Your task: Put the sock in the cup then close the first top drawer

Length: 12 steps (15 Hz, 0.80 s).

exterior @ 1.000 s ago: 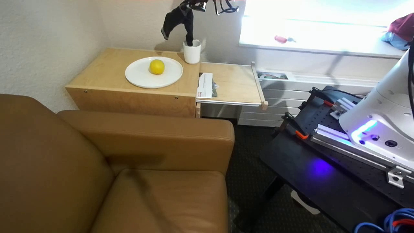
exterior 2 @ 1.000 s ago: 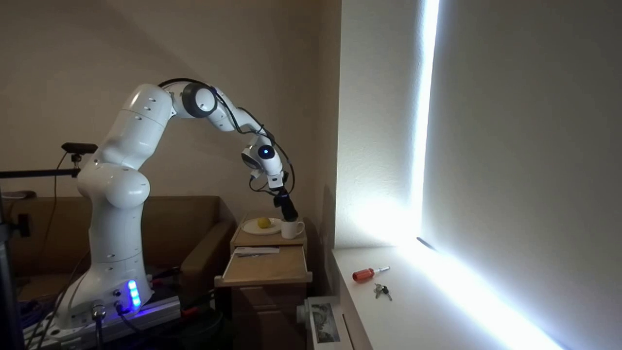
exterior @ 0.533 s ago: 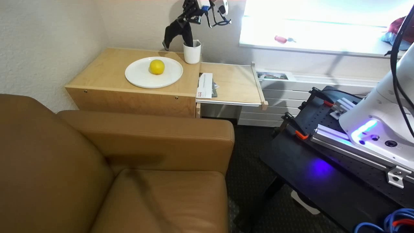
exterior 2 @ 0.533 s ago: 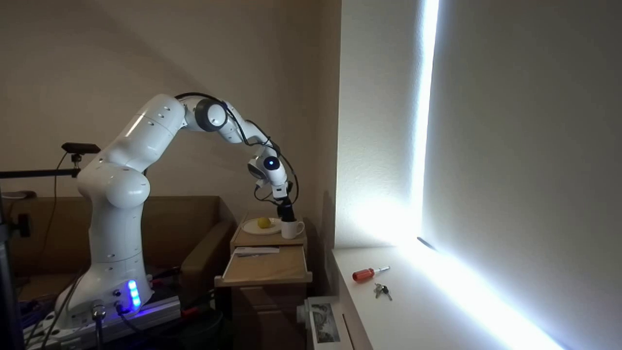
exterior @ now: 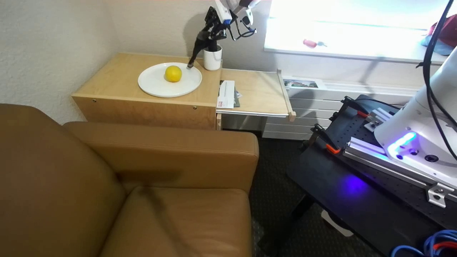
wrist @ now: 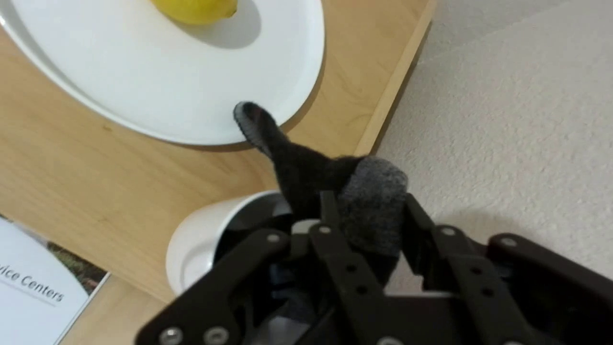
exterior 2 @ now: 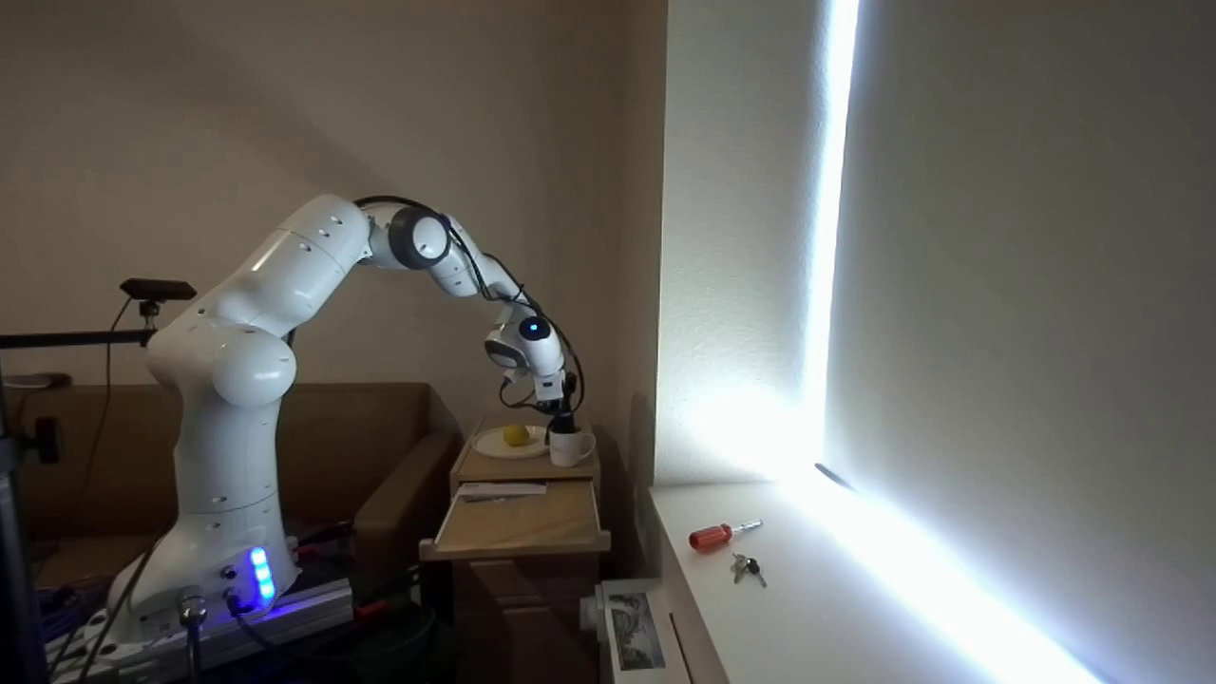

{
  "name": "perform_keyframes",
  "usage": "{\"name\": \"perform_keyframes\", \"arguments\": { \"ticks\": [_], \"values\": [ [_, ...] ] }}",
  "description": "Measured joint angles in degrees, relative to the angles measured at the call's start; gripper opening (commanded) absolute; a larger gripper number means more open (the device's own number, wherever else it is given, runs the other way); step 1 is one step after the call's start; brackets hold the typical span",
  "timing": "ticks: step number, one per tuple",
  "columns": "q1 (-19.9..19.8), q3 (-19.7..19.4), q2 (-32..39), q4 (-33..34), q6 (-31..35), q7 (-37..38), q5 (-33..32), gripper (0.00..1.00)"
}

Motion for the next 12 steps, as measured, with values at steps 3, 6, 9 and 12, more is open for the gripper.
{"name": "perform_keyframes", "arguments": {
  "ticks": [3, 6, 9, 12],
  "values": [
    [4.1, -5.2, -1.0, -3.9, -0.7, 11.5, -13.8, 0.88],
    [9.6, -13.1, -5.0, -9.3, -6.9, 22.0, -27.9, 1.00],
    [12.2, -17.8, -11.7, -13.7, -15.2, 26.6, -39.2, 1.00],
    [10.7, -18.1, -19.0, -17.3, -22.4, 33.7, -53.0, 1.00]
  ]
}}
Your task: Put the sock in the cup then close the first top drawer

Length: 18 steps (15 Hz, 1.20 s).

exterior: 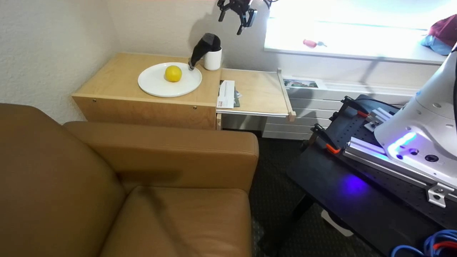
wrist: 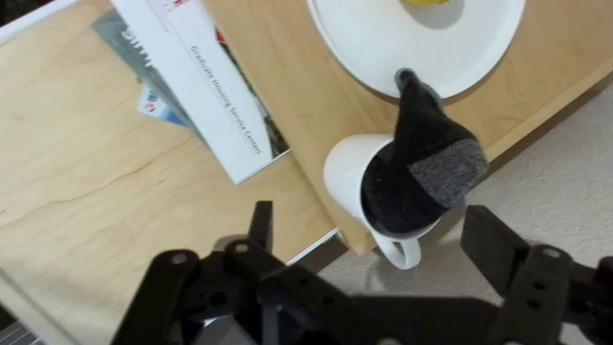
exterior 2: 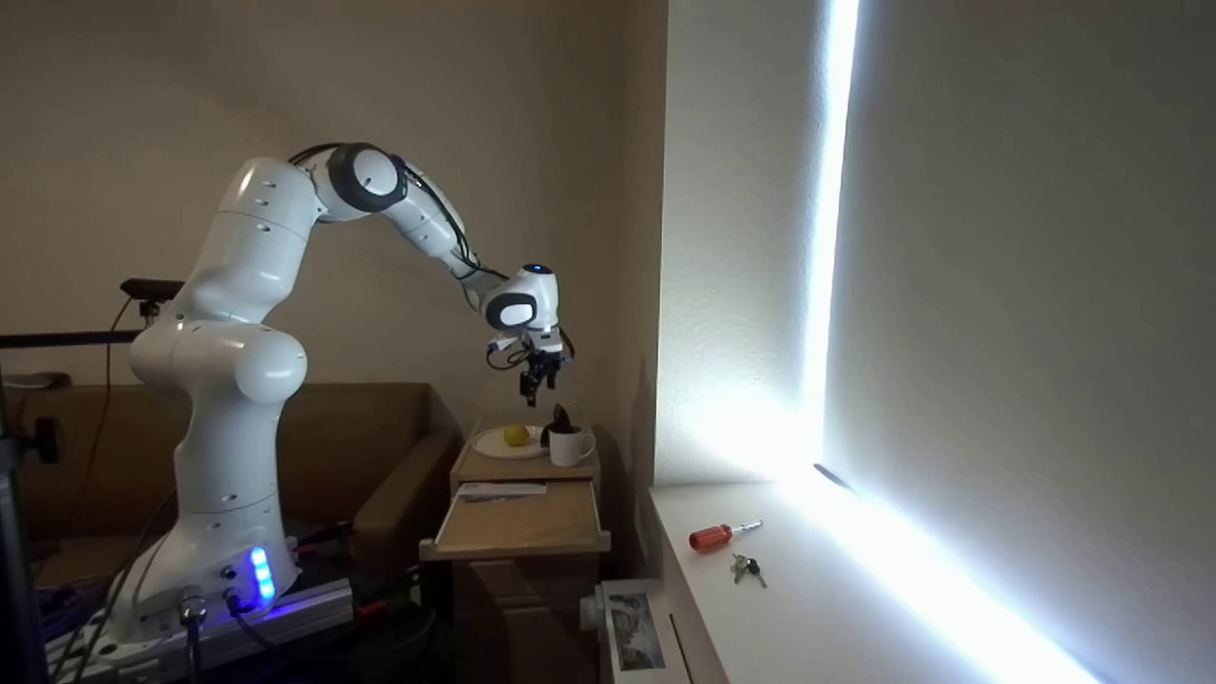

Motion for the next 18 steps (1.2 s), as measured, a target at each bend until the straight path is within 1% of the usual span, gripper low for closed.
{"name": "perform_keyframes", "arguments": {
  "ticks": [2, 3, 6, 9, 11, 13, 15, 18],
  "values": [
    [-1.6, -0.2, -3.5, -1.9, -6.4, 6.3, -9.7, 1.00],
    [-2.7, -0.2, -4.7, -2.7, -9.9, 8.1, -13.1, 1.00],
    [-6.7, 0.6, -6.1, -5.6, -18.8, 8.9, -18.0, 1.00],
    [-10.8, 1.2, -5.3, -9.9, -24.7, 8.2, -18.6, 1.00],
    [-13.4, 1.5, -4.2, -13.6, -27.4, 6.2, -18.5, 1.00],
    [-15.5, 1.4, -2.9, -17.9, -27.7, 3.6, -19.6, 1.00],
    [-17.4, 0.6, -1.5, -20.8, -27.0, 2.3, -21.4, 1.00],
    [-18.0, 0.7, -0.8, -20.8, -26.8, 2.4, -21.6, 1.00]
  ]
}}
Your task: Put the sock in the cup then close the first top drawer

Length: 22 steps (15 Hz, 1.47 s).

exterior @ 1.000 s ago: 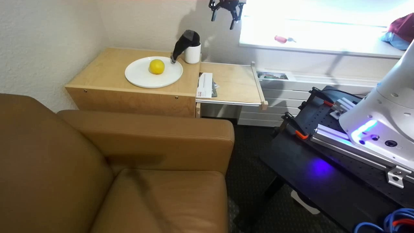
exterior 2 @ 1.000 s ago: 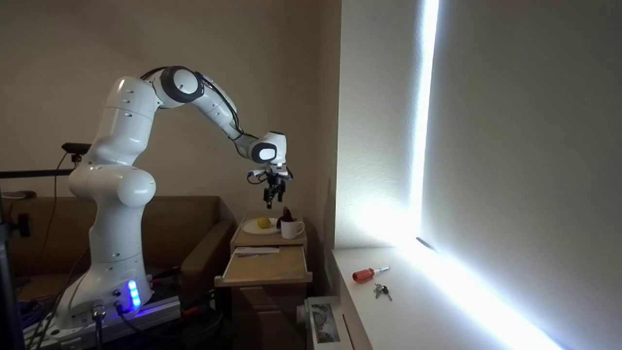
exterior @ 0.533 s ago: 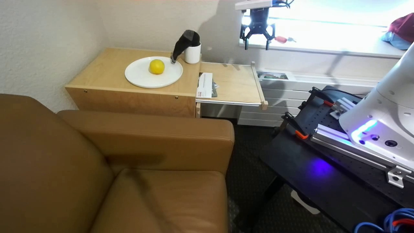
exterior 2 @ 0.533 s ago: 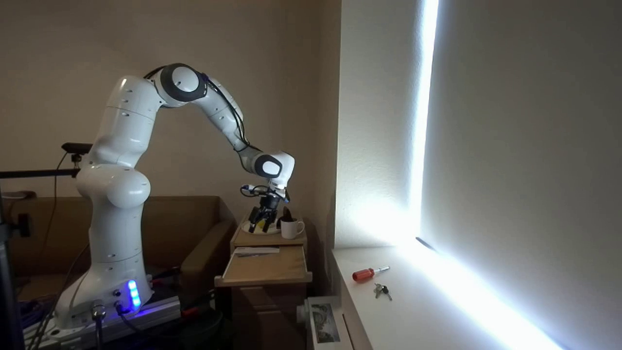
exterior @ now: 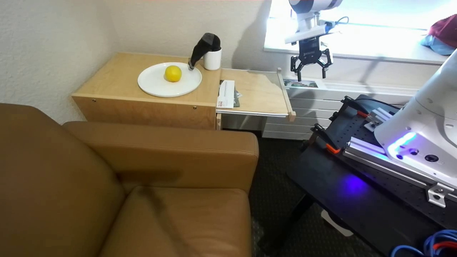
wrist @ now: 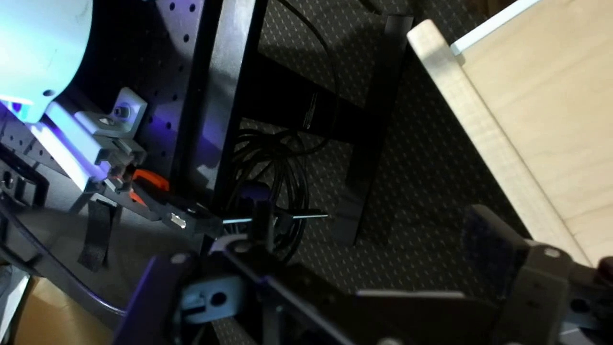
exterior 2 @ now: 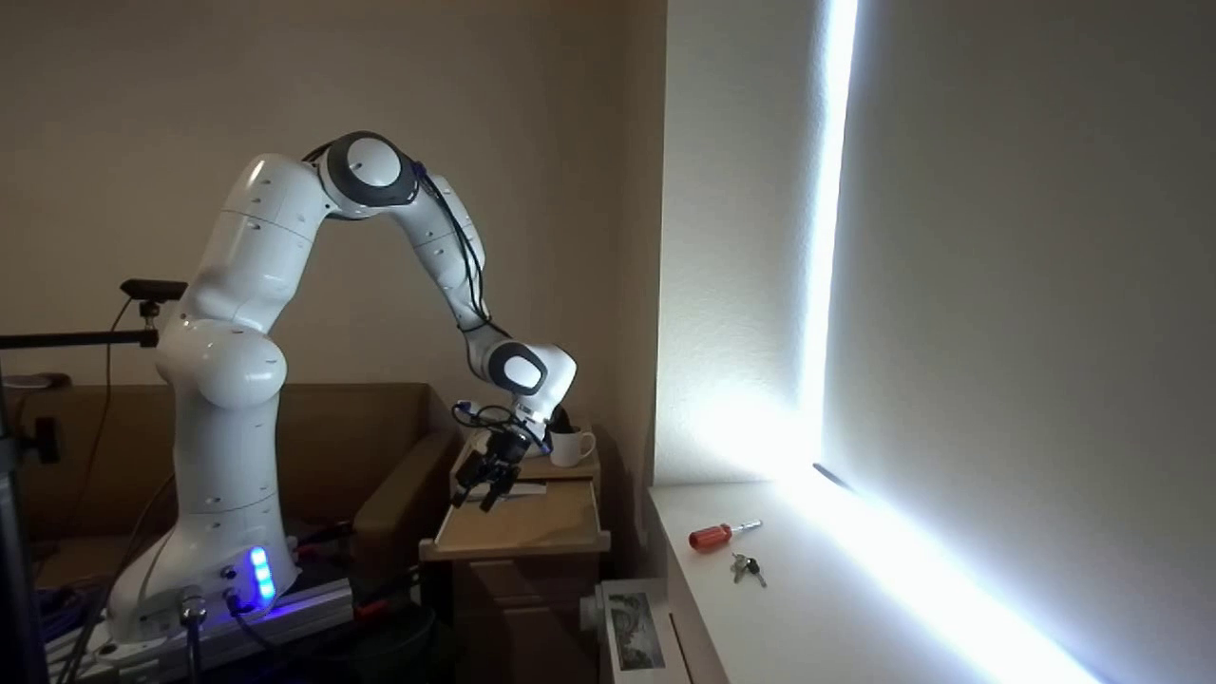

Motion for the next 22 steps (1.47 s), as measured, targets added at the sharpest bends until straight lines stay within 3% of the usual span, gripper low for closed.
{"name": "perform_keyframes", "arguments": {
  "ticks": [4, 13, 19, 22],
  "values": [
    [1.1, 1.0, 1.1, 1.2, 2.1, 6.1, 0.1, 1.00],
    [0.6, -1.3, 16.7, 9.8, 10.6, 27.8, 2.6, 1.00],
    [-0.8, -1.3, 19.4, 12.1, 11.0, 29.6, 4.6, 1.00],
    [-1.4, 0.2, 19.8, 12.2, 15.3, 29.1, 8.1, 1.00]
  ]
}}
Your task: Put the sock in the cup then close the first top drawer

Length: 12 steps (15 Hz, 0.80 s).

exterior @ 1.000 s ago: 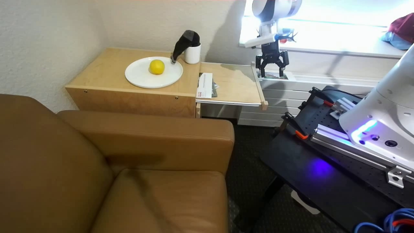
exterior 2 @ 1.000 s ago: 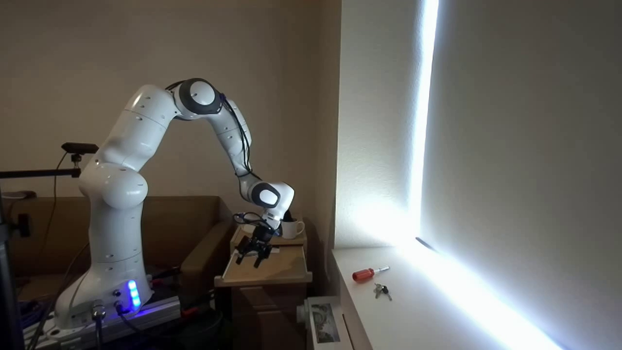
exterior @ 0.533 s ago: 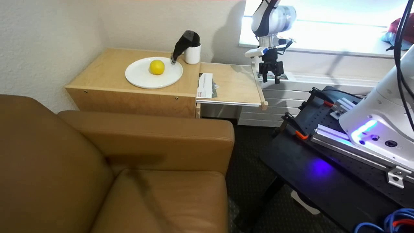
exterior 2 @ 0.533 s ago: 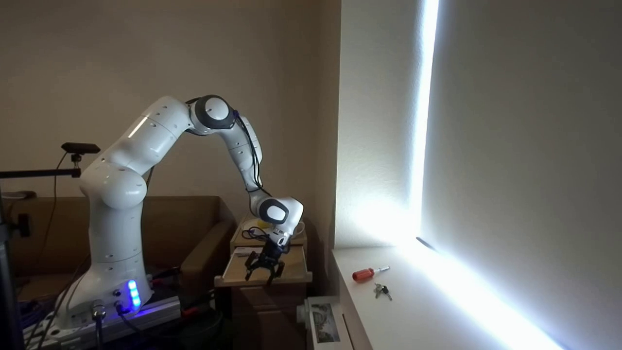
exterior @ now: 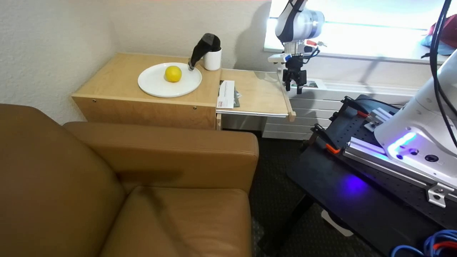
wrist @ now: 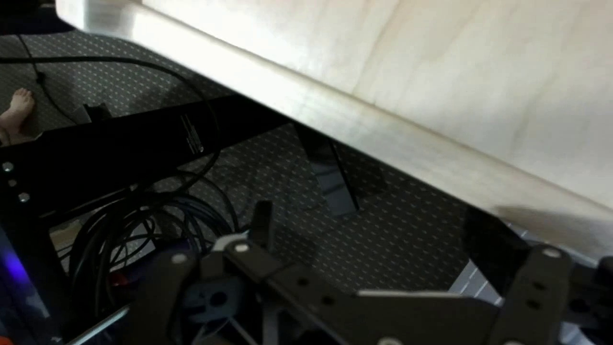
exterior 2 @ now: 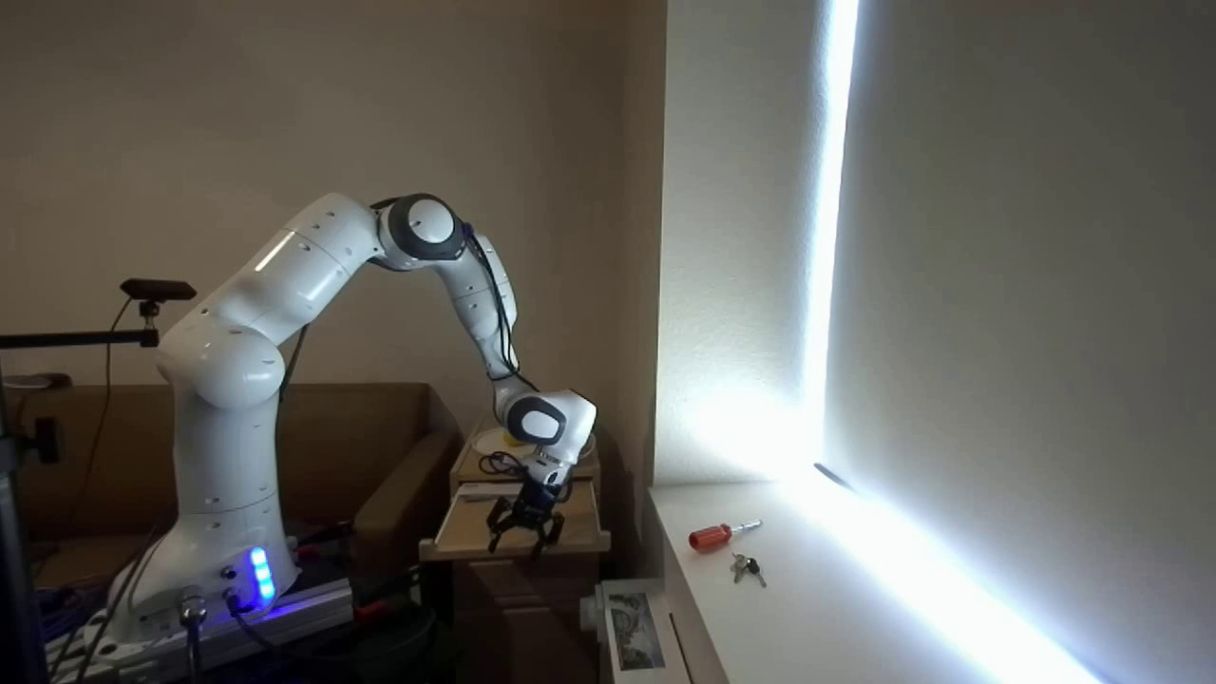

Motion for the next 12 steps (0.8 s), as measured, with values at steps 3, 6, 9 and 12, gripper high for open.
{"name": "perform_keyframes", "arguments": {
  "ticks": [3, 6, 9, 12],
  "values": [
    [-0.6, 1.6, 0.0, 0.0, 5.7, -0.6, 2.9, 1.00],
    [-1.0, 3.4, 0.0, 0.1, 10.4, -1.4, 5.2, 1.00],
    [-1.3, 5.5, 0.2, 0.4, 13.1, -2.8, 6.9, 1.00],
    [-1.6, 7.6, 1.3, 1.9, 14.0, -4.2, 8.2, 1.00]
  ]
}}
